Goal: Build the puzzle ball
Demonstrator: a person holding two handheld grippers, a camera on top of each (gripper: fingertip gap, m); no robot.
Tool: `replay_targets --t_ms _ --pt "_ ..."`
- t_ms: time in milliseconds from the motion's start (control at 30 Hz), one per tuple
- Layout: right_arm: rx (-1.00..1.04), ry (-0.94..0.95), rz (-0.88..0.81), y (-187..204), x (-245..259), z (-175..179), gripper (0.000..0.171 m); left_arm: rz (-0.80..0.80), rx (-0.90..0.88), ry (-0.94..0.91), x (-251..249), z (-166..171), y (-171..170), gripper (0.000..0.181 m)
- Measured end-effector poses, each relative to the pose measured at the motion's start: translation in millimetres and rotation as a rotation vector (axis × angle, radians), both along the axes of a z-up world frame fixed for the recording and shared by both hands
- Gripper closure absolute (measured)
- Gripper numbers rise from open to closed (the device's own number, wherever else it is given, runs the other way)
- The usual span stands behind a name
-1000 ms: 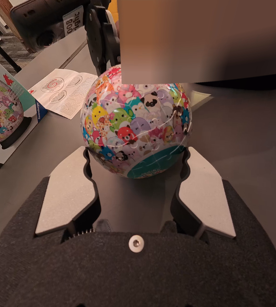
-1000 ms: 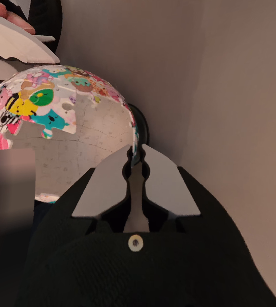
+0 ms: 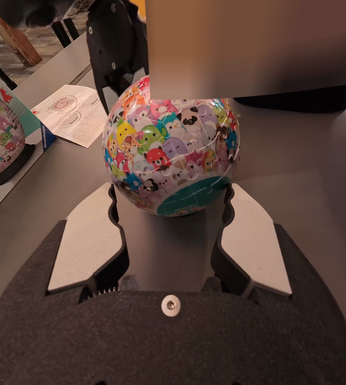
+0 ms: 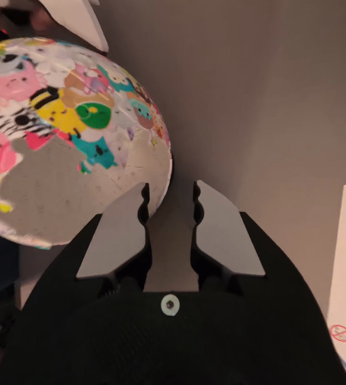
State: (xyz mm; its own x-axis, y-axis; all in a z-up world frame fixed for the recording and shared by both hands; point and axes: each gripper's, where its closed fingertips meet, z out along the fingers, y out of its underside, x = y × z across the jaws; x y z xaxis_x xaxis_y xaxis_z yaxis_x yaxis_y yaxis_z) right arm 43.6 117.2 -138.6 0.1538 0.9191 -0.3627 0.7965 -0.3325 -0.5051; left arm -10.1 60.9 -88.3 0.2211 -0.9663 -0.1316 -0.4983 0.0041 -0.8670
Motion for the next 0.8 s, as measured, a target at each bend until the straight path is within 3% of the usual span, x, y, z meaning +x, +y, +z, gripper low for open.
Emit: replay_targets --t_ms 400,800 --pt "-0.016 -0.022 -0.032 7 -10 -3 0.138 -0.001 0.009 0.02 0 0 -1 0.086" --pt "-0.11 -0.022 -0.002 -4 -10 -6 0.158 0.001 0.013 0.021 1 0 -1 0.085"
